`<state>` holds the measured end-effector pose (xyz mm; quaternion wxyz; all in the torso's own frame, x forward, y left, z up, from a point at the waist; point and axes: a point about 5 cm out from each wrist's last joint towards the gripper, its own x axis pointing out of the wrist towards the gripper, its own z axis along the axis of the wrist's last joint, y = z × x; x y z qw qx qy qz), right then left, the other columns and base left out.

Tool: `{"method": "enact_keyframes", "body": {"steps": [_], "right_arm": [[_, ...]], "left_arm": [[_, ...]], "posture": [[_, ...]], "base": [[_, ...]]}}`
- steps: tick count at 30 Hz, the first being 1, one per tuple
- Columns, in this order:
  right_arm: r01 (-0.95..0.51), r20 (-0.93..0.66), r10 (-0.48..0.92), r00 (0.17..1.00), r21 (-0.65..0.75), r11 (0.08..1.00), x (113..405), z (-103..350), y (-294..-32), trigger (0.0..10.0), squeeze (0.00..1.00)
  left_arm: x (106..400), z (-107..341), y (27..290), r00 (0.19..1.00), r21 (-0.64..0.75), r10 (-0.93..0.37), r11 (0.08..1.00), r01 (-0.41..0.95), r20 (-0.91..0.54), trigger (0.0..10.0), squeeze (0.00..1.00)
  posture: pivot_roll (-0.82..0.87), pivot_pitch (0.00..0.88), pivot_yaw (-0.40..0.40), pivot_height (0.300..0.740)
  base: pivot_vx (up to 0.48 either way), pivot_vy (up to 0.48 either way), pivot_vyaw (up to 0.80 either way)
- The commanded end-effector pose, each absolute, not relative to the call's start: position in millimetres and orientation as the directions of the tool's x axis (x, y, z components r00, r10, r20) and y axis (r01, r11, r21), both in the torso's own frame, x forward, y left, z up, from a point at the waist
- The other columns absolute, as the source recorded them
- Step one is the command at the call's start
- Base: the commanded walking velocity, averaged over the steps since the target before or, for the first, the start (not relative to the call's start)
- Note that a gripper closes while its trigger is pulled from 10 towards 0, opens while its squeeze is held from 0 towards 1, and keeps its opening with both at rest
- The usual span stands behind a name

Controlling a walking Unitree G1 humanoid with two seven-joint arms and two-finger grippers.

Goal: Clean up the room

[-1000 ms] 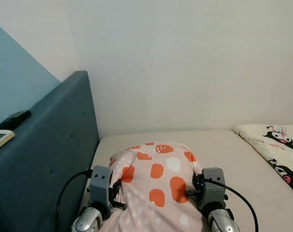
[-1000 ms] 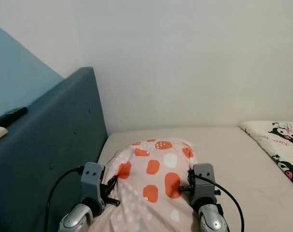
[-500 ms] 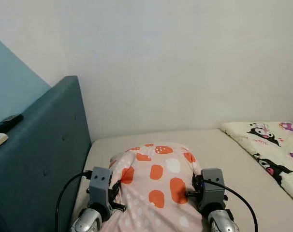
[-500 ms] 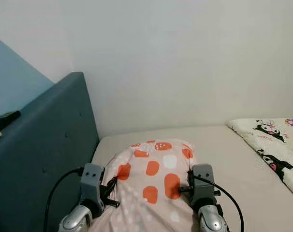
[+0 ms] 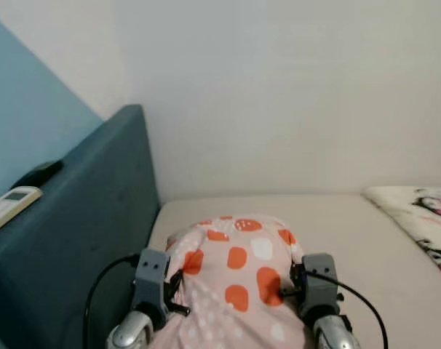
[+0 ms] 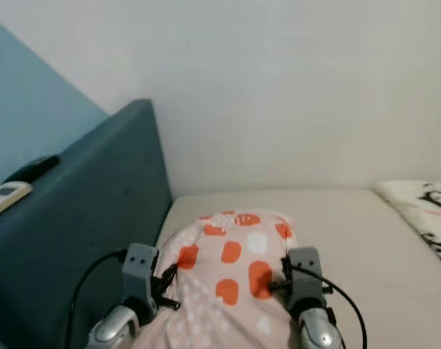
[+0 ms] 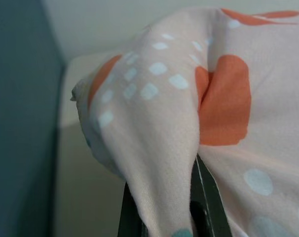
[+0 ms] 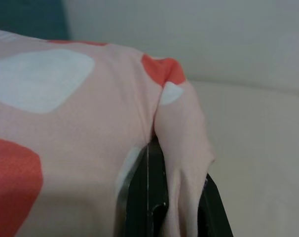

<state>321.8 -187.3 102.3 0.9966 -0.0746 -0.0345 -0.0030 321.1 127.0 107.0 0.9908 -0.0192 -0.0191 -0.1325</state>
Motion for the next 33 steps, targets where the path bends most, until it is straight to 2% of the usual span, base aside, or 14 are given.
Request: {"method": "enact_keyframes", "body": {"steps": [1, 4, 7, 33], "right_arm": [[0.023, 0.104, -0.007, 0.995, -0.154, 0.988, 320.9, 106.6, -188.7, 10.0, 0.0], [0.028, 0.112, -0.01, 0.994, -0.159, 0.987, 320.7, 107.7, -190.0, 10.0, 0.0], [0.043, 0.115, -0.029, 0.993, -0.123, 0.991, 320.4, 108.2, -193.0, 10.0, 0.0], [0.05, 0.116, -0.038, 0.993, -0.104, 0.993, 319.2, 107.5, -193.3, 10.0, 0.0]], "left_arm": [[322.4, 111.6, 132.0, 0.969, -0.027, -0.237, 0.971, 0.239, 0.075, 10.0, 0.0], [322.4, 111.5, 131.4, 0.968, -0.03, -0.239, 0.97, 0.242, 0.075, 10.0, 0.0], [322.3, 111.6, 130.4, 0.966, -0.031, -0.245, 0.968, 0.248, 0.076, 10.0, 0.0], [323.8, 110.5, 125.0, 0.96, -0.021, -0.276, 0.961, 0.277, 0.054, 10.0, 0.0]], "posture": [[-0.01, 0.096, 0.016, 0.74], [-0.01, 0.098, 0.016, 0.74], [-0.01, 0.098, 0.017, 0.74], [-0.02, 0.104, 0.023, 0.74]], "base": [[0.0, 0.0, 0.8], [0.0, 0.0, 0.71], [0.0, 0.0, 0.0], [0.0, 0.0, 0.0]]}}
